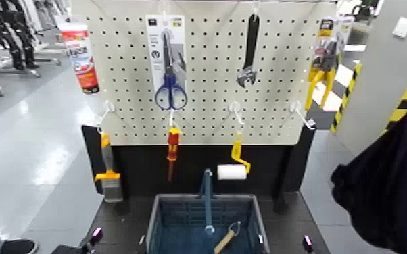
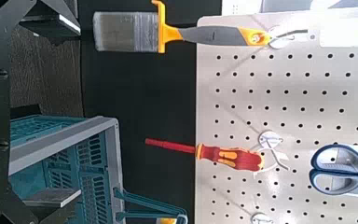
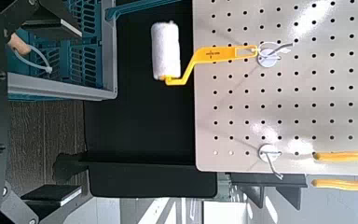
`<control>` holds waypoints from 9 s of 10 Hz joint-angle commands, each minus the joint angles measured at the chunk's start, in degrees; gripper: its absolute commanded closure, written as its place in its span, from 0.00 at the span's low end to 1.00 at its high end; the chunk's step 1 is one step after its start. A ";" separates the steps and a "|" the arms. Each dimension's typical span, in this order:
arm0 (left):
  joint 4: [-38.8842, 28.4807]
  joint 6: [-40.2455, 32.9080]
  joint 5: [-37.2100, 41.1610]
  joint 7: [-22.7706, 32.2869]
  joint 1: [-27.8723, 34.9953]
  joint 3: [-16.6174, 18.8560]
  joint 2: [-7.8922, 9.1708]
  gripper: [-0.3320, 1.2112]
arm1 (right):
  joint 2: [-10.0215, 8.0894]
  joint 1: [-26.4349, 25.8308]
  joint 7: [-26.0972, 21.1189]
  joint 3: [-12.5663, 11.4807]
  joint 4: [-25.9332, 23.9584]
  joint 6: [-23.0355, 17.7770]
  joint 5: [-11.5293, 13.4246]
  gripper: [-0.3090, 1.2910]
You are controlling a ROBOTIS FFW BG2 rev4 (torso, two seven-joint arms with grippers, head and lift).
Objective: Put the yellow paint brush into the crate.
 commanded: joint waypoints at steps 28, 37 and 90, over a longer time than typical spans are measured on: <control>21.62 15.23 11.96 -37.30 -32.20 8.78 18.52 0.28 | -0.70 -1.07 0.16 1.52 -0.04 2.67 -0.05 0.28; 31.64 13.91 15.65 -40.72 -43.28 -2.82 21.68 0.30 | -0.70 -1.34 0.25 1.70 0.40 2.23 -0.49 0.28; 17.93 24.90 31.03 -32.90 -30.45 -13.28 12.36 0.80 | -0.44 -1.25 0.95 1.70 1.63 1.44 -3.13 0.28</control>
